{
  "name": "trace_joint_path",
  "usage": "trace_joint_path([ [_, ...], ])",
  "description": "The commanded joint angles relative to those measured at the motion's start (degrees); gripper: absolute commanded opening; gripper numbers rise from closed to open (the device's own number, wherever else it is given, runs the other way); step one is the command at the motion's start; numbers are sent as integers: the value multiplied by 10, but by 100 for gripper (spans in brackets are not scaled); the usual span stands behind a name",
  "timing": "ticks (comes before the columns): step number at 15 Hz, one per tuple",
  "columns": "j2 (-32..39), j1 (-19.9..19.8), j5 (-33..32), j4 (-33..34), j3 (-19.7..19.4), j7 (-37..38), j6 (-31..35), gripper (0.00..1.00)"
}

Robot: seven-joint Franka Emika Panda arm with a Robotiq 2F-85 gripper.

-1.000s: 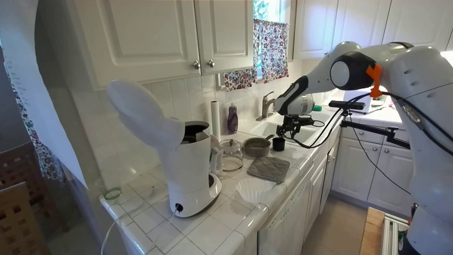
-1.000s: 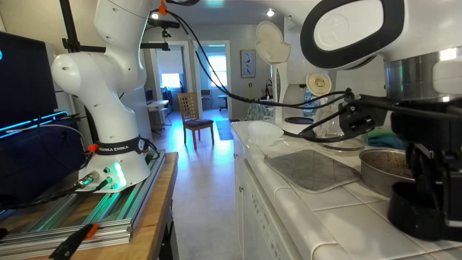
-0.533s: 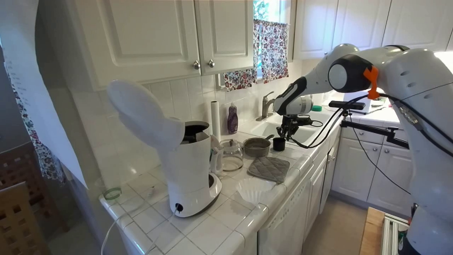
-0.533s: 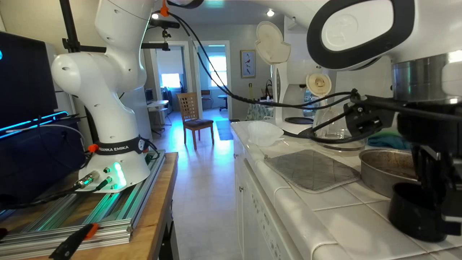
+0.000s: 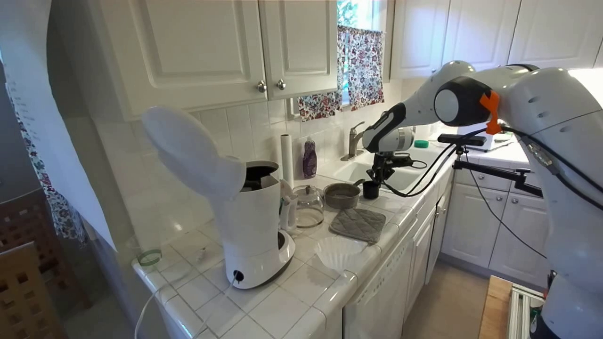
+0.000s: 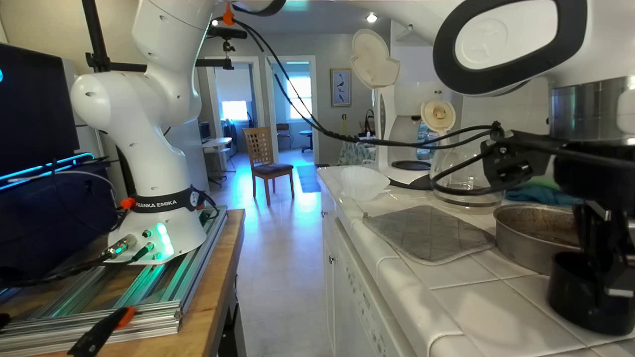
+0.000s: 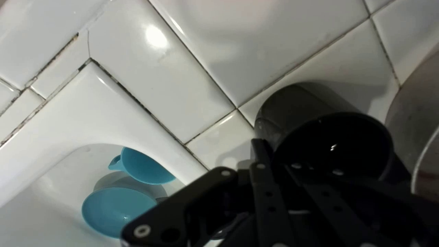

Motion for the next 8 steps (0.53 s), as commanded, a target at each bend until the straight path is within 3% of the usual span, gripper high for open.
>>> trace_joint_path([
  [1, -25, 4, -7, -9, 0, 10, -8, 1],
  [4, -53, 18, -23, -30, -6, 10, -6, 1],
  [8, -93, 72, -100, -57, -43, 54, 2, 1],
])
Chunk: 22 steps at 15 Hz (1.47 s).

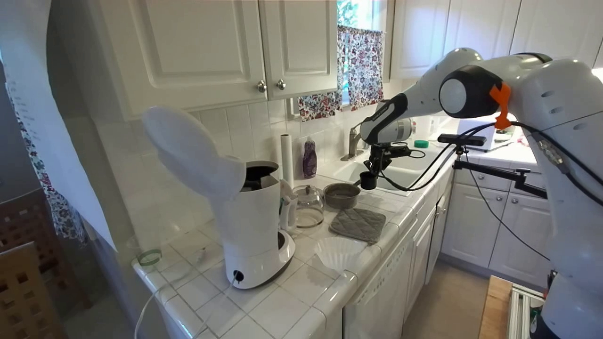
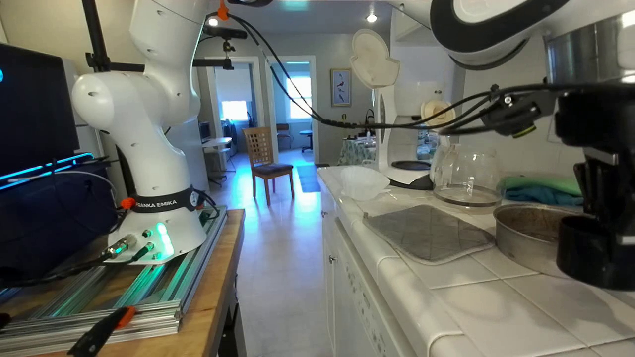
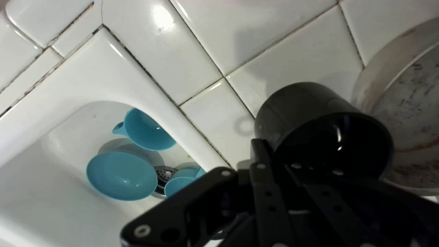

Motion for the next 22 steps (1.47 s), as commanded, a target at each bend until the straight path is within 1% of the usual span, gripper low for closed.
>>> trace_joint_path([
  [1, -53, 64, -96, -46, -45, 73, 8, 1],
  [7, -53, 165, -277, -25, -98, 208, -1, 1],
  [12, -39, 222, -405, -28, -120, 294, -1, 1],
  [14, -37, 246, -468, -36, -133, 332, 1, 1],
  [17, -35, 265, -566, -51, -137, 399, 1, 1],
  [22, -39, 263, -699, -68, -110, 499, -5, 1],
])
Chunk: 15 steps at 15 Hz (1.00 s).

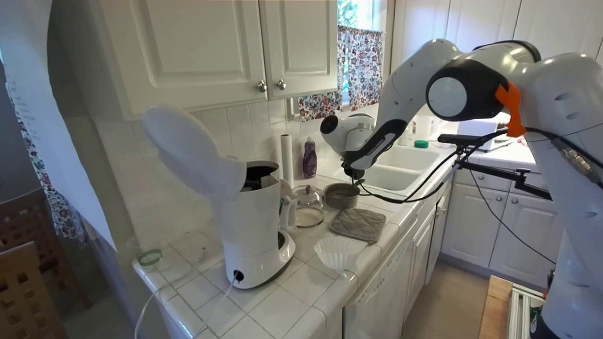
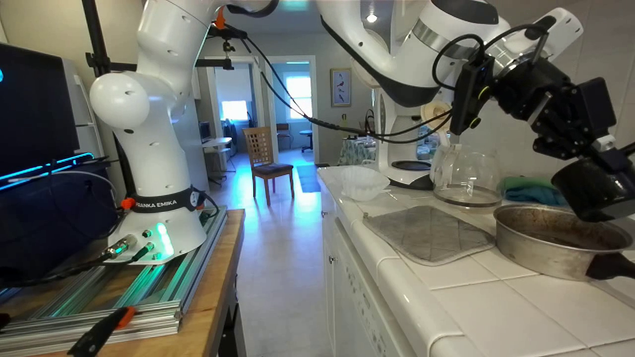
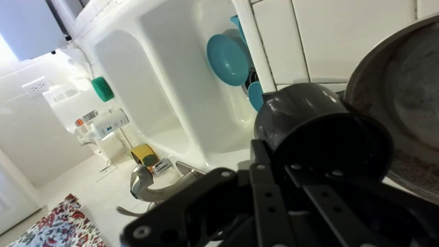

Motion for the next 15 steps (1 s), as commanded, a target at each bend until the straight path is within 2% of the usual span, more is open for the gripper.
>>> trace_joint_path([
  [1, -11, 1, -101, -18, 17, 79, -6, 1],
  [8, -20, -11, -299, -45, 67, 229, -36, 1],
  [12, -30, -22, -389, -68, 101, 303, -76, 1],
  [15, -36, -35, -434, -85, 124, 341, -109, 1],
])
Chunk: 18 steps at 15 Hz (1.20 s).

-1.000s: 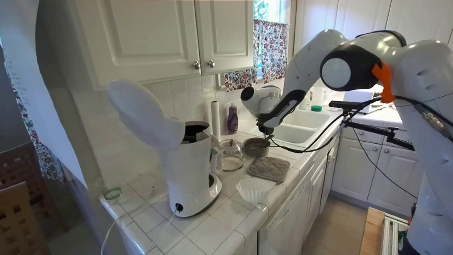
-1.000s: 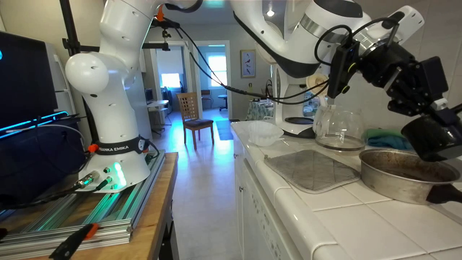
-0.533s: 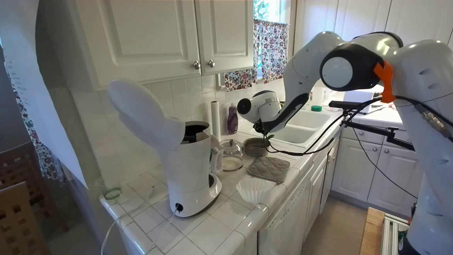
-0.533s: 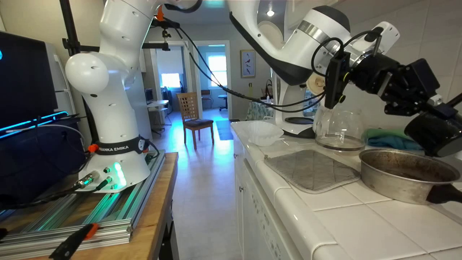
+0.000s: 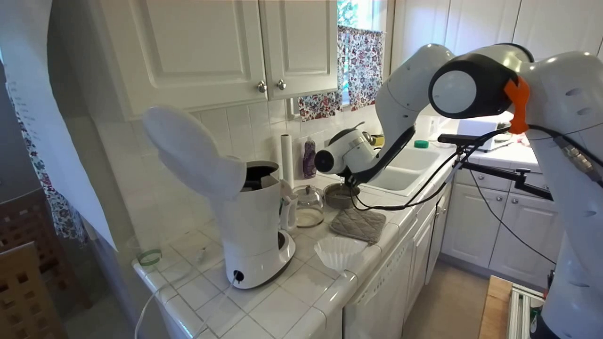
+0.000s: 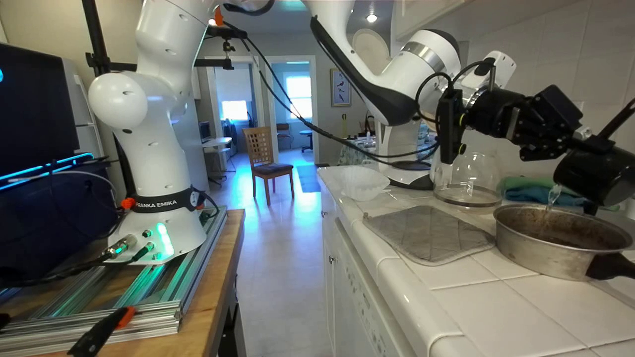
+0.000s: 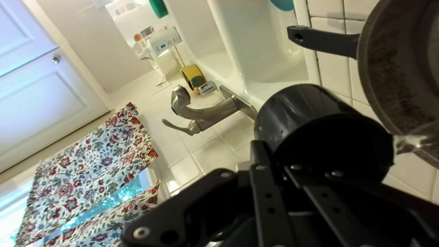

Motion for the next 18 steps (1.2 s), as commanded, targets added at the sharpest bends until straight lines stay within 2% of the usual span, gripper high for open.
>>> trace_joint_path([
  [1, -31, -23, -67, -40, 36, 54, -40, 1],
  [9, -56, -49, -127, -79, 72, 115, -91, 1],
  [18, -81, -57, -173, -109, 90, 178, -119, 1],
])
